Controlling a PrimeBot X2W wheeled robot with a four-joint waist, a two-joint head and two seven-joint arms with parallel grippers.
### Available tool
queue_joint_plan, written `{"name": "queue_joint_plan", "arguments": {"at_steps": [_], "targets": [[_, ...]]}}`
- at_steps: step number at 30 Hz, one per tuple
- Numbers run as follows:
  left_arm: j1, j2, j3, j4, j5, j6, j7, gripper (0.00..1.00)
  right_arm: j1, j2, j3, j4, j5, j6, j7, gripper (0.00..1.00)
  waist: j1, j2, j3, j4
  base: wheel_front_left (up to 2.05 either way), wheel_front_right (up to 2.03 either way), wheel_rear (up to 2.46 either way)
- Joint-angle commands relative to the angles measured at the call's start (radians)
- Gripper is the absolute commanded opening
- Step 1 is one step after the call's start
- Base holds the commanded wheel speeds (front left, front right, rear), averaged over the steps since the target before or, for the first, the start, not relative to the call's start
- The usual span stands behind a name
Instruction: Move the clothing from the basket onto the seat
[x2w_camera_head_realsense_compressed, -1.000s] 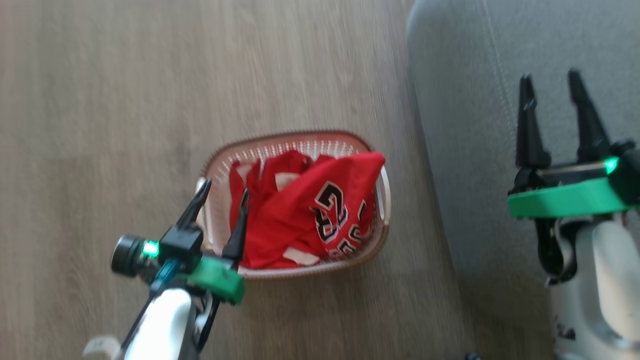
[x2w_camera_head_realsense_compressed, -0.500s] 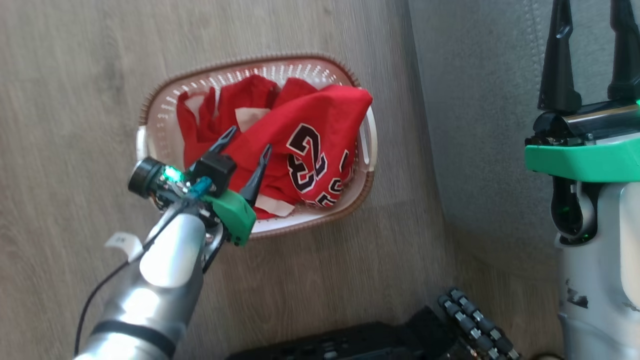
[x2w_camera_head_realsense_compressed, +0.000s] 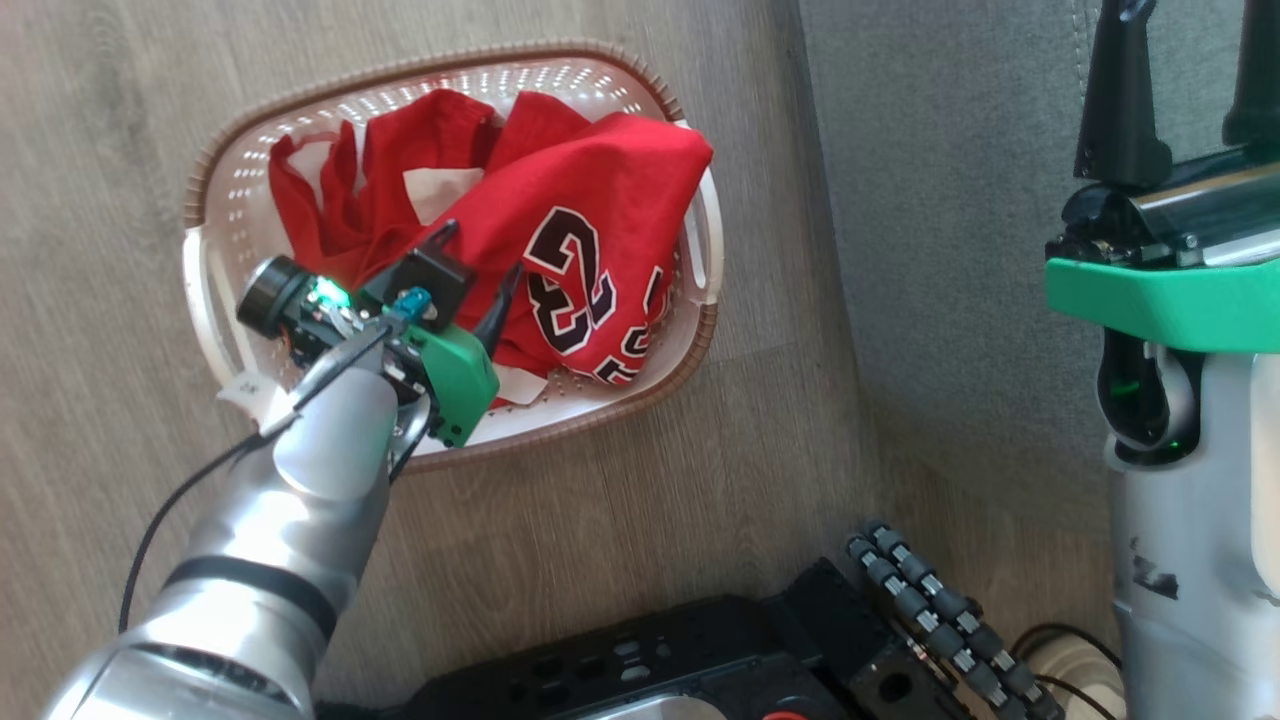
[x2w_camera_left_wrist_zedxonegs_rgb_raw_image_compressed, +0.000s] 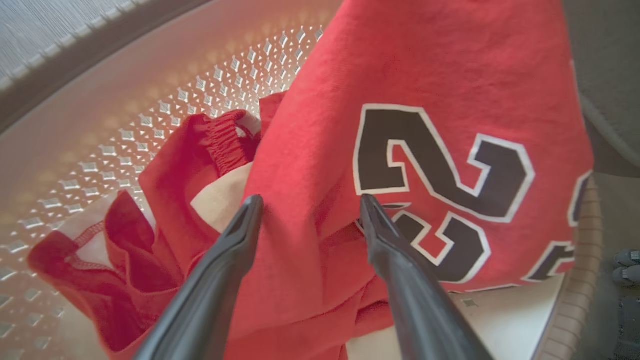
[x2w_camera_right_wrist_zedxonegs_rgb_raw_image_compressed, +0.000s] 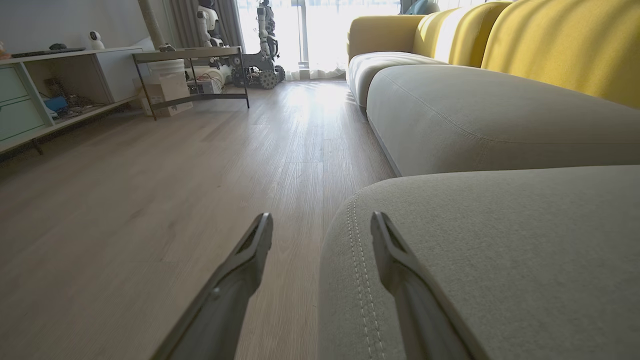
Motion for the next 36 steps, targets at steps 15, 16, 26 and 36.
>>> {"name": "queue_joint_plan", "arguments": {"at_steps": [15, 16, 26, 36], "targets": [[-0.066, 0.013, 0.004, 0.079, -0.043, 0.021, 0.027, 0.00, 0.004, 0.001, 0.026, -0.066, 0.021, 0.000, -0.006, 1.00, -0.0001, 0.0001, 0.055, -0.027, 0.00, 0.00, 0.00], [-0.063, 0.013, 0.001, 0.081, -0.046, 0.018, 0.024, 0.00, 0.005, 0.001, 0.025, -0.061, 0.021, 0.000, -0.006, 1.00, -0.0001, 0.0001, 0.050, -0.025, 0.00, 0.00, 0.00], [-0.010, 0.012, -0.020, 0.063, -0.105, 0.002, -0.015, 0.00, 0.017, 0.001, 0.032, -0.001, 0.012, 0.000, -0.006, 1.00, -0.0001, 0.0001, -0.059, -0.001, 0.00, 0.00, 0.00], [0.083, 0.011, -0.048, -0.035, -0.200, -0.003, -0.038, 0.00, 0.085, 0.001, 0.030, 0.111, -0.035, 0.000, -0.006, 1.00, -0.0001, 0.0001, -0.262, 0.046, 0.00, 0.00, 0.00]]}}
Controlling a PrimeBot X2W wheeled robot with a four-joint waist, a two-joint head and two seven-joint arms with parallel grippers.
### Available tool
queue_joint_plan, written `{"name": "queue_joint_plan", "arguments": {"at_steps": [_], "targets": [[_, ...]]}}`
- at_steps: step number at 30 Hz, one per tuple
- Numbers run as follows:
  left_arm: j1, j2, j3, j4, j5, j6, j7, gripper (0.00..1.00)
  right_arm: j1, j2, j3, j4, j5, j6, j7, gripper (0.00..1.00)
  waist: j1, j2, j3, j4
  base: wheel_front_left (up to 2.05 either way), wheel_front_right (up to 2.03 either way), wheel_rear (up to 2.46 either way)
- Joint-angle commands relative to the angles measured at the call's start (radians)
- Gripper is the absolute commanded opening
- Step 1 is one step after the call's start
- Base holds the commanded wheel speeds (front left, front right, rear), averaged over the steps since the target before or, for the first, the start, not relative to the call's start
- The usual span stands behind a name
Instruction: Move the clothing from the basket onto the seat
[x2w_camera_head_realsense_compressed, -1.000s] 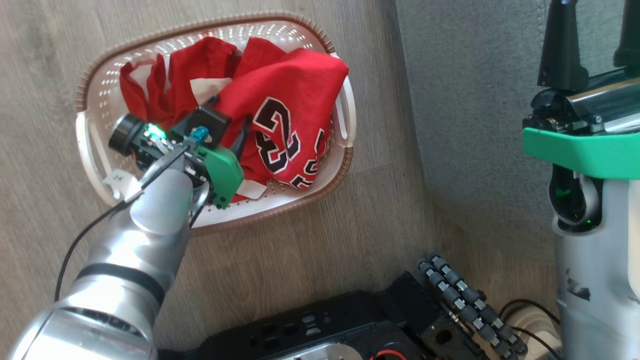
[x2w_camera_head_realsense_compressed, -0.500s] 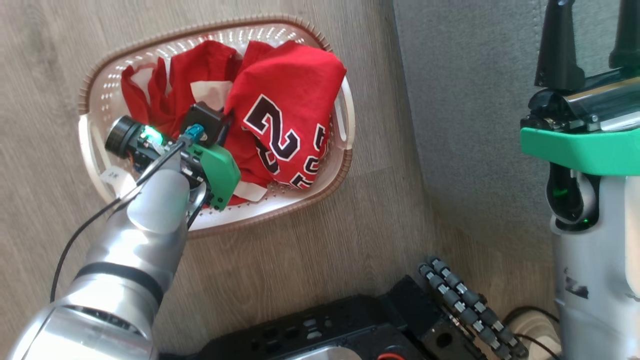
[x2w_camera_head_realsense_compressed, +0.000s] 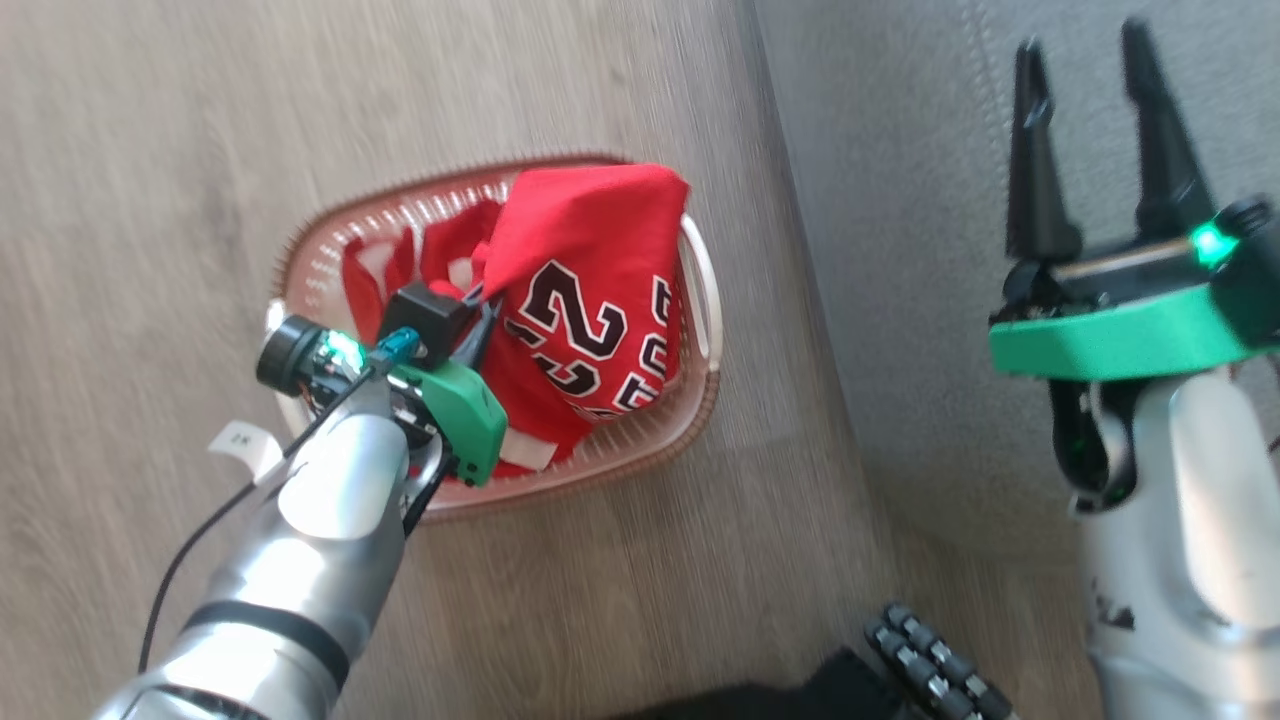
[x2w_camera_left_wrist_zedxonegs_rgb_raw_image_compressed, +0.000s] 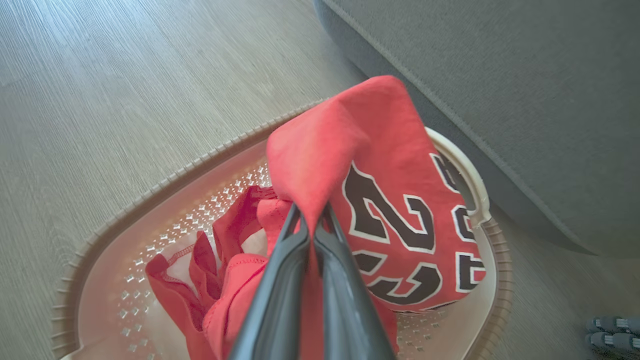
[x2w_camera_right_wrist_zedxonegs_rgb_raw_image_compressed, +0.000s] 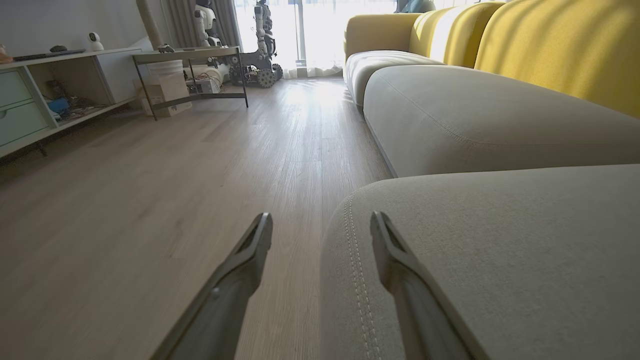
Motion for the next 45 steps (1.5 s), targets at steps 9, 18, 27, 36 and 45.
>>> {"name": "queue_joint_plan", "arguments": {"at_steps": [9, 18, 27, 36, 45], "targets": [[0.133, 0.012, 0.021, -0.147, -0.085, 0.003, -0.016, 0.00, 0.147, 0.001, 0.003, 0.095, -0.049, 0.000, -0.006, 1.00, 0.0000, 0.0000, -0.327, 0.086, 0.00, 0.00, 0.00], [0.206, 0.017, 0.034, -0.233, -0.126, 0.020, -0.016, 0.00, 0.291, 0.001, -0.003, 0.185, -0.060, 0.000, -0.006, 1.00, 0.0000, 0.0000, -0.558, 0.151, 0.00, 0.00, 0.00], [0.209, 0.063, 0.039, -0.329, -0.151, 0.018, 0.057, 0.00, 0.398, 0.001, 0.007, 0.233, -0.052, 0.000, -0.006, 1.00, 0.0000, 0.0000, -0.705, 0.194, 0.00, 0.00, 0.00], [0.199, 0.073, 0.022, -0.486, -0.174, 0.016, 0.165, 0.00, 0.417, 0.001, 0.060, 0.264, -0.048, 0.000, -0.006, 1.00, 0.0000, 0.0000, -0.762, 0.213, 0.00, 0.00, 0.00], [0.204, 0.049, -0.002, -0.604, -0.197, 0.021, 0.224, 0.00, 0.403, 0.001, 0.136, 0.285, -0.042, 0.000, -0.006, 1.00, 0.0000, 0.0000, -0.780, 0.210, 0.00, 0.00, 0.00]]}}
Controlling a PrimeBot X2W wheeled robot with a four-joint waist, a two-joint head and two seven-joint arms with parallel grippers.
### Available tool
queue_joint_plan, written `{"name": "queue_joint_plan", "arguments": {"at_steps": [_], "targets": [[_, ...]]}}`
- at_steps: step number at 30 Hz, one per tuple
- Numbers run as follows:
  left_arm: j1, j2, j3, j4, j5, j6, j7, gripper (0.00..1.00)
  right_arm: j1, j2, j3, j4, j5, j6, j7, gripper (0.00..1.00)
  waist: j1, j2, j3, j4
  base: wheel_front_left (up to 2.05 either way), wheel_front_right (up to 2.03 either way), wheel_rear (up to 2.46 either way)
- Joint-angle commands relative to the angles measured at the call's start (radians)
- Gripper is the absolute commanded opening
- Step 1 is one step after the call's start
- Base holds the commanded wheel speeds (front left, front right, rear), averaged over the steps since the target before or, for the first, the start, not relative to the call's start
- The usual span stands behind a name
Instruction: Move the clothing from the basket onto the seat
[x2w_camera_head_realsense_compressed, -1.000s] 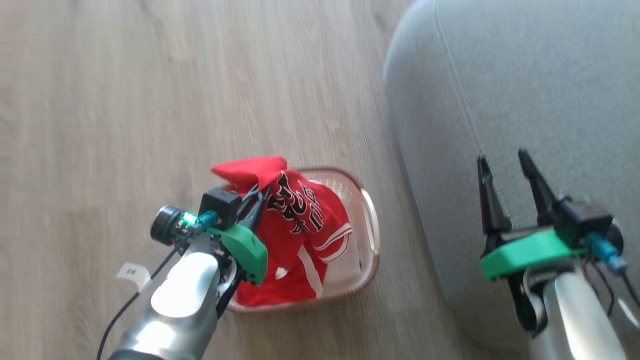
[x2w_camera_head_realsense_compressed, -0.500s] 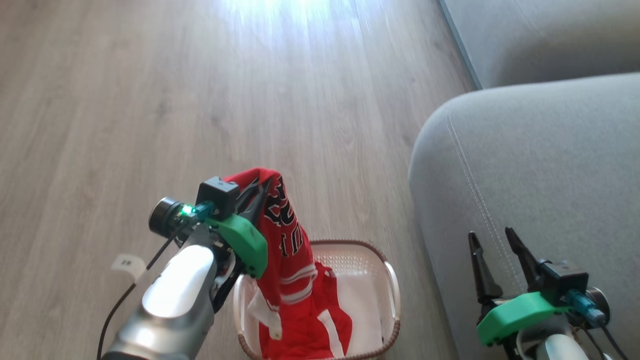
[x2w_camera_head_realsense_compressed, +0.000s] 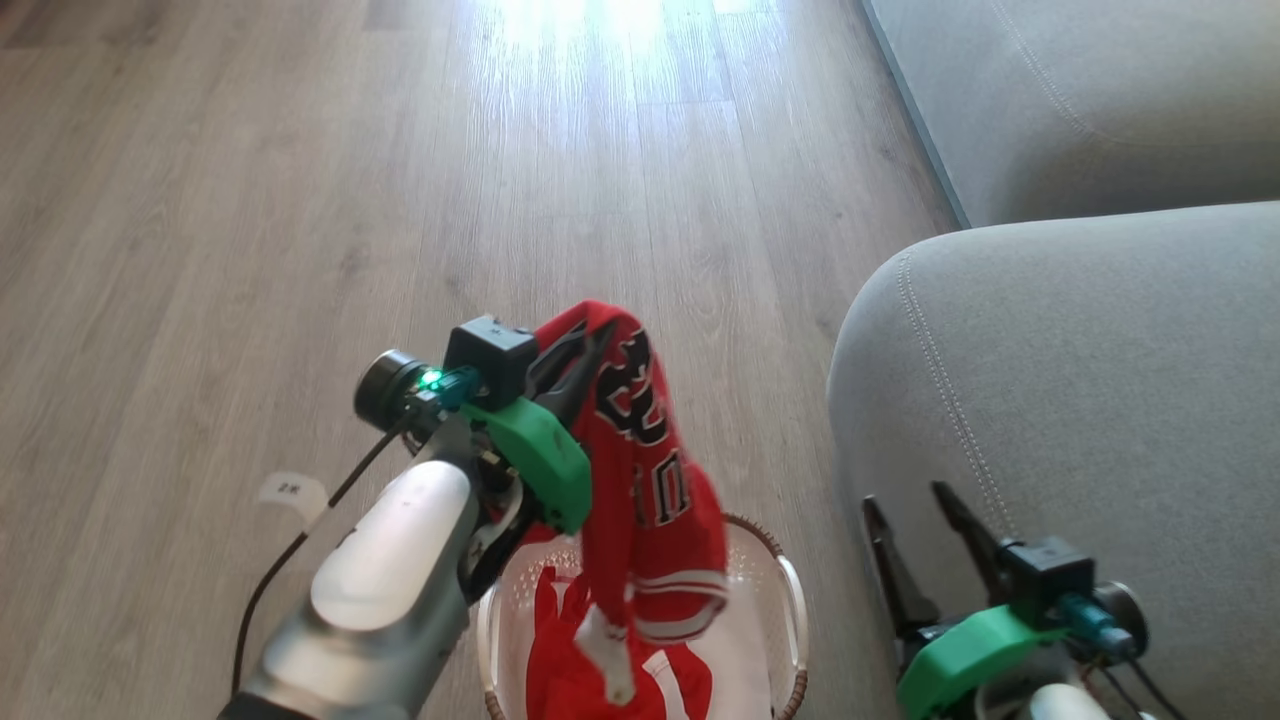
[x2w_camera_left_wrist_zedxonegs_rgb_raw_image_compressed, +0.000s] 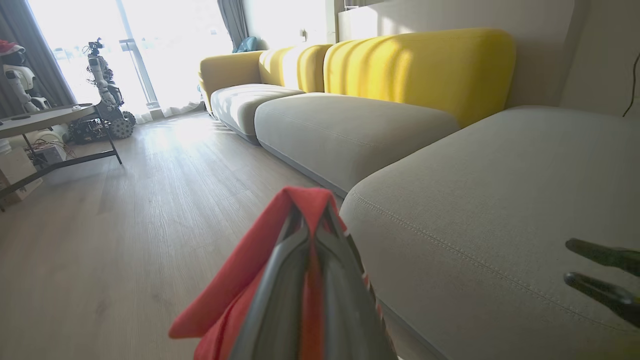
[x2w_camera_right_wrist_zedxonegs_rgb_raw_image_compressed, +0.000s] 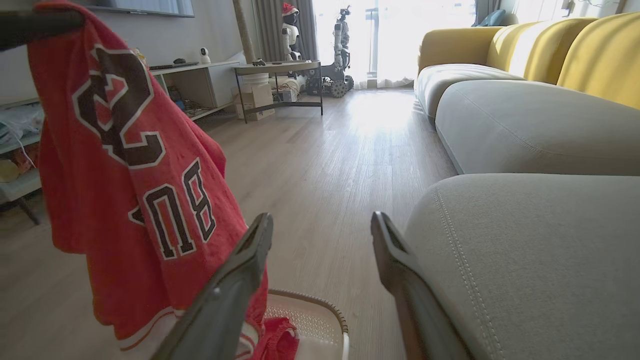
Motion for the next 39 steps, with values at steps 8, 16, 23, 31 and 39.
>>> {"name": "queue_joint_plan", "arguments": {"at_steps": [8, 16, 23, 31, 39], "targets": [[-0.061, -0.011, 0.006, -0.136, -0.049, 0.005, 0.034, 0.00, -0.110, 0.001, 0.160, 0.004, 0.026, 0.000, -0.007, 1.00, 0.0001, -0.0001, -0.010, 0.000, 0.00, 0.00, 0.00], [-0.094, -0.020, -0.051, -0.208, -0.090, 0.020, 0.056, 0.00, -0.242, 0.001, 0.275, 0.080, 0.041, 0.000, -0.007, 1.00, 0.0001, -0.0001, -0.019, 0.025, 0.00, 0.00, 0.00], [-0.126, -0.022, -0.105, -0.237, -0.122, 0.039, 0.061, 0.00, -0.320, 0.001, 0.366, 0.189, 0.067, 0.000, -0.007, 1.00, 0.0001, -0.0001, -0.023, 0.064, 0.00, 0.00, 0.00], [-0.158, -0.022, -0.151, -0.274, -0.141, 0.066, 0.063, 0.00, -0.376, 0.001, 0.385, 0.269, 0.091, 0.000, -0.007, 0.58, 0.0001, -0.0001, -0.018, 0.105, 0.00, 0.00, 0.00], [-0.135, -0.007, -0.139, -0.263, -0.152, 0.092, 0.052, 0.00, -0.394, 0.001, 0.358, 0.267, 0.116, 0.000, -0.007, 0.00, 0.0001, -0.0001, -0.007, 0.105, 0.00, 0.00, 0.00]]}}
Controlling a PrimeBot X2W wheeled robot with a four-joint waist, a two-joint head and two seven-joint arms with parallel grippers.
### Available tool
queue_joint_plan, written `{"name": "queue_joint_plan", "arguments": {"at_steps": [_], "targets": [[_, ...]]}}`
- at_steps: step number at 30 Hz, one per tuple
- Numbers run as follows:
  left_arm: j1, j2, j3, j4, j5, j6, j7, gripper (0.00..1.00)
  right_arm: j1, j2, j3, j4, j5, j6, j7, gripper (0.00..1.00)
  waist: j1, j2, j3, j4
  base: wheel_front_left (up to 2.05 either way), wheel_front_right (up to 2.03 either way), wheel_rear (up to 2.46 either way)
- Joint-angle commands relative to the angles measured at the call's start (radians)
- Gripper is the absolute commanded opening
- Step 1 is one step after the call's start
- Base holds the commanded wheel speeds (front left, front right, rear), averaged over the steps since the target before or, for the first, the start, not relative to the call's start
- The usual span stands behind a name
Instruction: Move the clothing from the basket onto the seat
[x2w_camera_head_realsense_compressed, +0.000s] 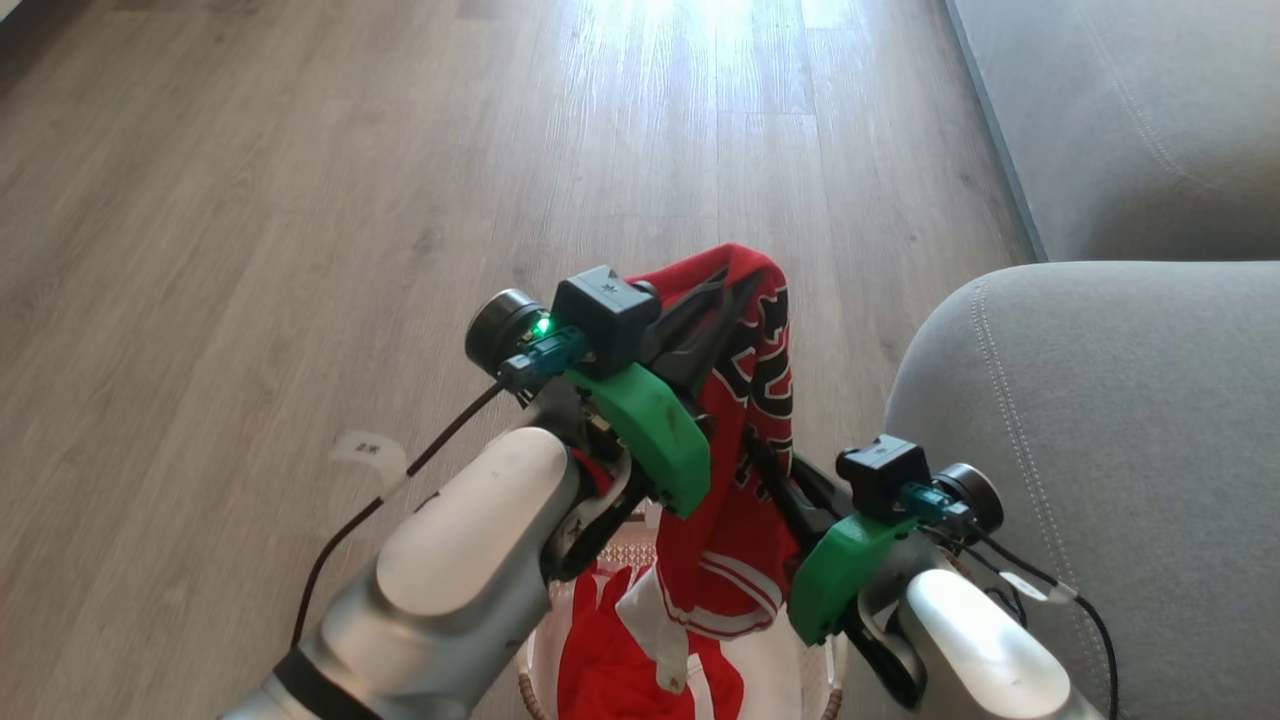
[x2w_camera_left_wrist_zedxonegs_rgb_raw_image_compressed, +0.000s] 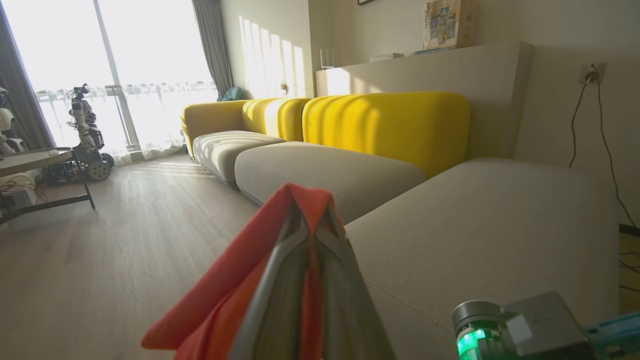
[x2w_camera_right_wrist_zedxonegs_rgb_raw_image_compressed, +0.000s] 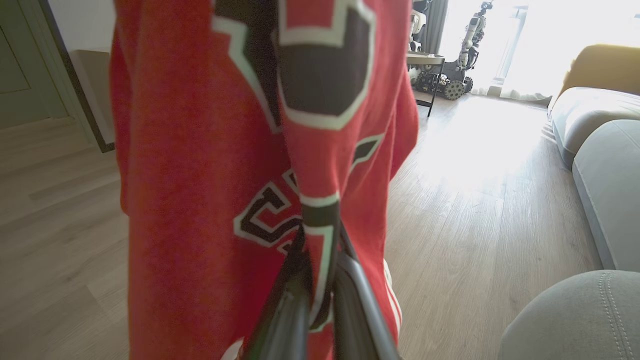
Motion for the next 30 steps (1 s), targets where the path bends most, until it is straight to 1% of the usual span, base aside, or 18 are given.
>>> {"name": "queue_joint_plan", "arguments": {"at_steps": [1, 5, 6, 7, 8, 9, 13, 18, 24, 30], "targets": [[-0.045, 0.024, 0.050, -0.027, -0.006, 0.010, -0.012, 0.00, -0.054, 0.005, -0.007, -0.034, 0.014, 0.000, -0.007, 0.00, 0.0001, 0.0000, 0.003, -0.006, 0.00, 0.00, 0.00], [-0.024, 0.036, 0.061, -0.024, -0.012, 0.021, -0.033, 0.00, -0.055, 0.005, -0.023, -0.042, 0.011, 0.000, -0.007, 0.00, 0.0001, 0.0000, 0.008, -0.018, 0.00, 0.00, 0.00], [-0.015, 0.039, 0.065, -0.023, -0.017, 0.021, -0.040, 0.27, -0.055, 0.005, -0.031, -0.043, 0.008, 0.000, -0.007, 0.00, 0.0001, 0.0000, 0.009, -0.023, 0.00, 0.00, 0.00], [-0.006, 0.042, 0.066, -0.020, -0.021, 0.020, -0.045, 0.48, -0.055, 0.005, -0.039, -0.045, 0.004, 0.000, -0.007, 0.00, 0.0001, 0.0000, 0.010, -0.028, 0.00, 0.00, 0.00], [0.002, 0.047, 0.066, -0.019, -0.023, 0.020, -0.051, 0.83, -0.056, 0.005, -0.048, -0.045, -0.003, 0.000, -0.007, 0.00, 0.0001, 0.0000, 0.012, -0.035, 0.00, 0.00, 0.00], [0.011, 0.051, 0.068, -0.018, -0.025, 0.021, -0.058, 1.00, -0.058, 0.005, -0.059, -0.044, -0.011, 0.000, -0.007, 0.00, 0.0001, 0.0000, 0.013, -0.041, 0.00, 0.00, 0.00], [0.049, 0.067, 0.074, -0.005, -0.035, 0.029, -0.078, 1.00, -0.064, 0.005, -0.106, -0.041, -0.050, 0.000, -0.007, 0.00, 0.0001, 0.0000, 0.019, -0.074, 0.00, 0.00, 0.00], [0.100, 0.085, 0.071, 0.013, -0.038, 0.040, -0.103, 1.00, -0.074, 0.005, -0.178, -0.039, -0.119, 0.000, -0.007, 0.00, 0.0001, 0.0000, 0.029, -0.133, 0.00, 0.00, 0.00], [0.151, 0.090, 0.068, 0.038, -0.047, 0.051, -0.136, 1.00, -0.081, 0.005, -0.278, -0.063, -0.200, 0.000, -0.007, 0.00, 0.0001, 0.0000, 0.037, -0.226, 0.00, 0.00, 0.00], [0.179, 0.082, 0.063, 0.059, -0.056, 0.056, -0.163, 1.00, -0.082, -0.004, -0.374, -0.094, -0.269, 0.000, -0.007, 0.00, 0.0001, 0.0000, 0.047, -0.327, 0.00, 0.00, 0.00]]}}
